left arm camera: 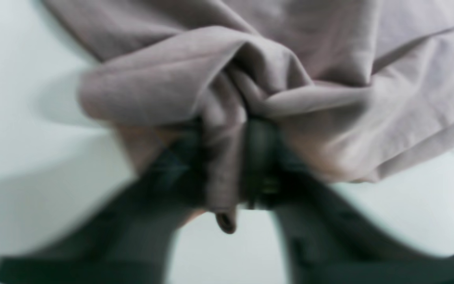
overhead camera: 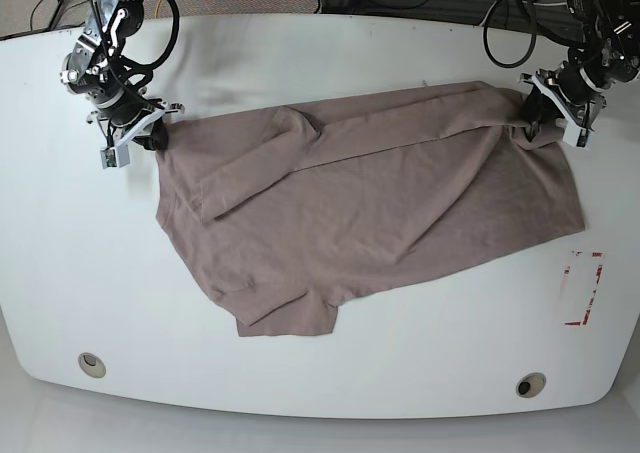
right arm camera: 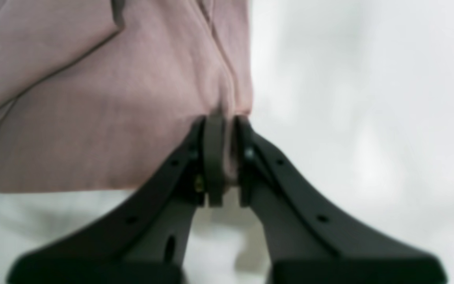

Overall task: Layout the t-shirt on the table in an organized manner, then fold the t-shirt properly
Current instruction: 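Pull the shirt edge with both grippers to straighten it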

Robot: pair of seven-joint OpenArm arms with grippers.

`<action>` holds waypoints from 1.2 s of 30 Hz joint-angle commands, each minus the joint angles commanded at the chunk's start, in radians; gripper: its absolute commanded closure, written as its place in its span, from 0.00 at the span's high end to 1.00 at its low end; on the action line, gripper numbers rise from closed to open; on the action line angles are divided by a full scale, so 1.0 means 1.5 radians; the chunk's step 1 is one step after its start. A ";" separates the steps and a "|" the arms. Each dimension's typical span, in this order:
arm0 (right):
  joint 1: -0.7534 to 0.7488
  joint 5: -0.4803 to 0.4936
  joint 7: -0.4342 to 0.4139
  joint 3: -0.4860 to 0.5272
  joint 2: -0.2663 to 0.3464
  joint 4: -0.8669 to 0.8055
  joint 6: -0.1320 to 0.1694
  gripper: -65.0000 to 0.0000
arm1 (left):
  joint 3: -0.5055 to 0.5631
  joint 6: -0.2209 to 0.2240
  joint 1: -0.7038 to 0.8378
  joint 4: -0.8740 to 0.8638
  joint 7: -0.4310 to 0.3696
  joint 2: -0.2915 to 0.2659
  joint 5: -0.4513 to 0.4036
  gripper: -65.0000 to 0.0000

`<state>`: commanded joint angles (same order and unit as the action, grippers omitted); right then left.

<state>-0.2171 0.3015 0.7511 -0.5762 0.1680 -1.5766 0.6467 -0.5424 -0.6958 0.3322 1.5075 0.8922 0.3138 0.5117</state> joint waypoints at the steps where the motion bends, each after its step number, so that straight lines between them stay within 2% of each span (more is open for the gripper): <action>1: -0.007 0.000 0.000 0.000 0.000 -0.008 0.000 0.00 | 0.000 0.000 0.003 0.000 0.000 0.000 0.000 0.06; 6: -0.052 -0.005 0.001 -0.004 -0.020 -0.070 -0.004 0.00 | 0.000 -0.001 0.029 0.026 0.000 0.017 0.001 0.05; 15: -0.149 -0.005 0.002 -0.005 -0.027 -0.152 -0.006 0.00 | 0.001 -0.001 0.076 0.088 0.002 0.027 0.001 0.06; 18: -0.179 -0.005 0.002 -0.021 -0.027 -0.174 -0.007 0.00 | 0.003 -0.001 0.092 0.104 0.003 0.042 0.001 0.06; 22: -0.200 -0.005 0.002 -0.066 -0.044 -0.183 -0.006 0.00 | 0.021 -0.001 0.105 0.114 0.003 0.049 0.001 0.07; 26: -0.213 -0.005 0.003 -0.100 -0.047 -0.184 -0.002 0.00 | 0.031 -0.001 0.117 0.118 0.003 0.056 0.001 0.13; 36: -0.249 -0.005 0.003 -0.107 -0.049 -0.184 -0.001 0.00 | 0.048 -0.001 0.117 0.131 0.003 0.056 0.000 0.16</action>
<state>-0.5900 0.2938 0.7557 -0.7373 0.0944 -1.8527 0.6452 -0.4703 -0.6974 0.5071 1.7039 0.8968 0.3982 0.5117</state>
